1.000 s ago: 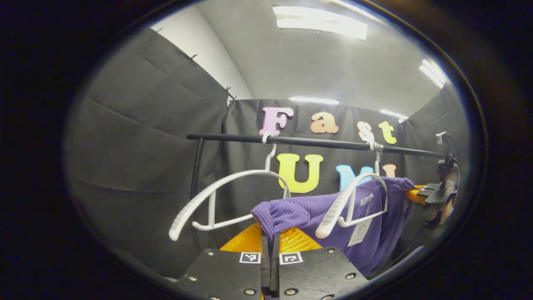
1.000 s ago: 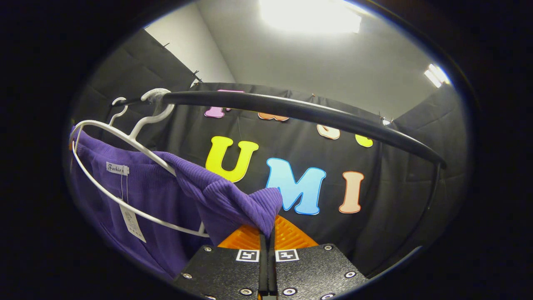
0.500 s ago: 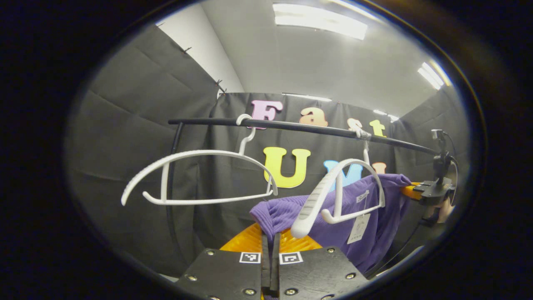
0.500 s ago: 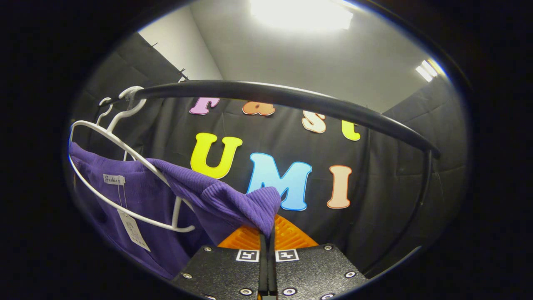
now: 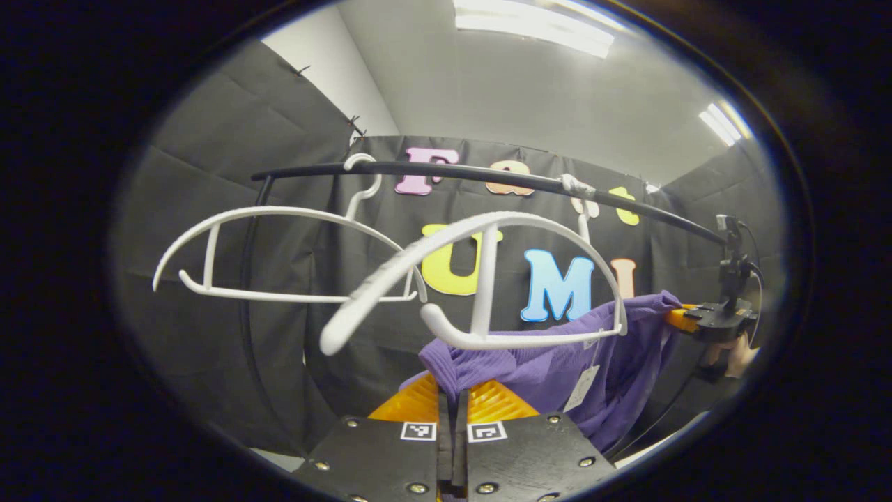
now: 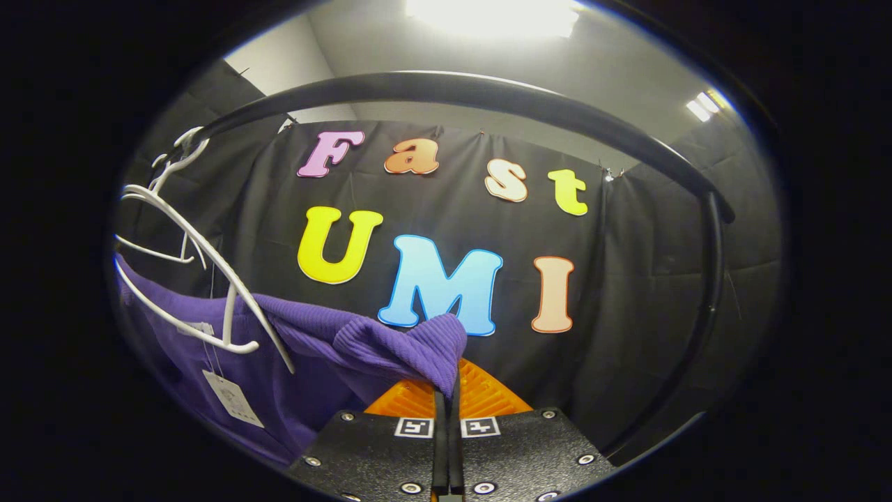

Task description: Grasp the clothes on the hanger with both hands and then place them into the laundry hamper below.

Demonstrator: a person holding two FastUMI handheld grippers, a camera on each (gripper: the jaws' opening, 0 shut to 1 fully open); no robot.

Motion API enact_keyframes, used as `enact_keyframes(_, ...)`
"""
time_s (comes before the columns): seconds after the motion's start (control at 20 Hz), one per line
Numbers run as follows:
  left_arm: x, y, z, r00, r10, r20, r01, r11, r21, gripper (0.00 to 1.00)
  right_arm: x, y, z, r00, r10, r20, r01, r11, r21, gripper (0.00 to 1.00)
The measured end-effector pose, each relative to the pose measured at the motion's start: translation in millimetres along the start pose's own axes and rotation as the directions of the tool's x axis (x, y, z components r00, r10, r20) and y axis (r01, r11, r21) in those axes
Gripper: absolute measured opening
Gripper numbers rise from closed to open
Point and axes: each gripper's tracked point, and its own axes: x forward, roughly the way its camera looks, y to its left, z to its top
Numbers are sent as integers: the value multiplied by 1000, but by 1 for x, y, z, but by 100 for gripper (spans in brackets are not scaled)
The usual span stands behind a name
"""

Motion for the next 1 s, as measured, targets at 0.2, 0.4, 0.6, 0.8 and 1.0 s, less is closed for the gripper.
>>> enact_keyframes(0.2, 4, -22, -3, 1000, 6, -14, -6, 1000, 11, 1, -3, -5, -7, 1000, 21, 11, -21, 1000, -5, 0)
enact_keyframes(0.4, 1, -40, -11, 999, 23, -31, -23, 1000, 18, 1, -6, -13, -23, 999, 51, -8, -51, 999, 3, 0)
enact_keyframes(0.6, -7, -60, -19, 997, 51, -50, -50, 998, 25, 1, -8, -23, -37, 997, 79, -22, -79, 996, 31, 0)
enact_keyframes(0.8, -20, -76, -24, 994, 83, -70, -81, 996, 32, 1, -19, -23, -48, 989, 144, -41, -141, 988, 70, 0)
enact_keyframes(1.0, -45, -87, -27, 992, 82, -97, -79, 996, 30, 1, -49, -23, -54, 981, 180, -67, -171, 978, 118, 0)
